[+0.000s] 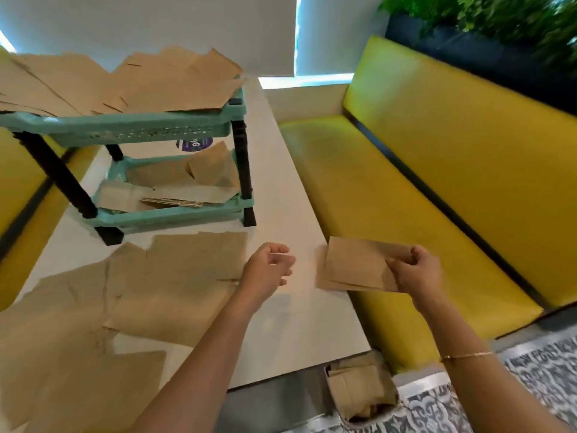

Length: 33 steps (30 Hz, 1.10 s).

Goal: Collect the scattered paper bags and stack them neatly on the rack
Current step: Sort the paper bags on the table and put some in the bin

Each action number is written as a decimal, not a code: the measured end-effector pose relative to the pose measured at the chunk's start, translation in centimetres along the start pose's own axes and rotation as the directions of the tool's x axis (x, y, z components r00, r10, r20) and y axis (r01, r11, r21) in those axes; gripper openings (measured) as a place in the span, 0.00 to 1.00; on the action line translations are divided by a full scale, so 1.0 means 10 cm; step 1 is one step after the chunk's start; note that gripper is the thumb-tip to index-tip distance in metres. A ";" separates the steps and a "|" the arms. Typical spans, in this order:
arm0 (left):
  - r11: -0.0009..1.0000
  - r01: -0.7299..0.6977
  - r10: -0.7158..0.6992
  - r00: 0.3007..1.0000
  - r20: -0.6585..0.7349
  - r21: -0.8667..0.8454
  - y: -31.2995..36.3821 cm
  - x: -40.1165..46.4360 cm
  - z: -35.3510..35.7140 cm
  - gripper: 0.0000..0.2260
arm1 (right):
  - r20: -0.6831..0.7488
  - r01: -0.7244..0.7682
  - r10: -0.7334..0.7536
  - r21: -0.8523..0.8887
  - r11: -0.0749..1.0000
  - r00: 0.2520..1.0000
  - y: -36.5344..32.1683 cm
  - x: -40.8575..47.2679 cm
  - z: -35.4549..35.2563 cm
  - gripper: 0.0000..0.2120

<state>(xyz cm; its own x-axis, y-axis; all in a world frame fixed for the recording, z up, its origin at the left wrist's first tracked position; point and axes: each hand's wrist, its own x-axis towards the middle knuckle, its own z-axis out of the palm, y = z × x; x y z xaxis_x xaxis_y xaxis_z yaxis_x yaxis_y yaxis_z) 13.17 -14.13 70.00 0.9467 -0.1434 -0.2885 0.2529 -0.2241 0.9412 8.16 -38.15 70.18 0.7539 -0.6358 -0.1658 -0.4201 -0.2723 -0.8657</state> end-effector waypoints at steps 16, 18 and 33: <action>0.895 -0.102 0.112 0.994 0.003 0.434 -0.09 0.02 0.99 0.07 | 0.342 0.115 0.257 -0.773 0.624 0.904 1.84 0.20 -0.11 0.20; 0.885 -0.082 0.106 0.994 -0.028 0.459 -0.12 0.01 0.99 0.07 | 0.367 0.138 0.260 -0.774 0.618 0.893 1.85 0.27 -0.07 0.18; 0.875 0.143 0.048 0.925 -0.378 0.462 -0.24 0.14 0.16 0.08 | 0.390 0.447 -0.291 -0.404 0.798 0.873 0.11 0.39 0.56 0.10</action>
<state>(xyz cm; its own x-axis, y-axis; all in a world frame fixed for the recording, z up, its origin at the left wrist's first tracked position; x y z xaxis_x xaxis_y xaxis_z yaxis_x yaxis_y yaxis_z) 13.59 -15.36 67.01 0.9629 0.2210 -0.1549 0.2647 -0.6617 0.7015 13.50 -36.87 65.92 0.9779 -0.1941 -0.0773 -0.2028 -0.7930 -0.5745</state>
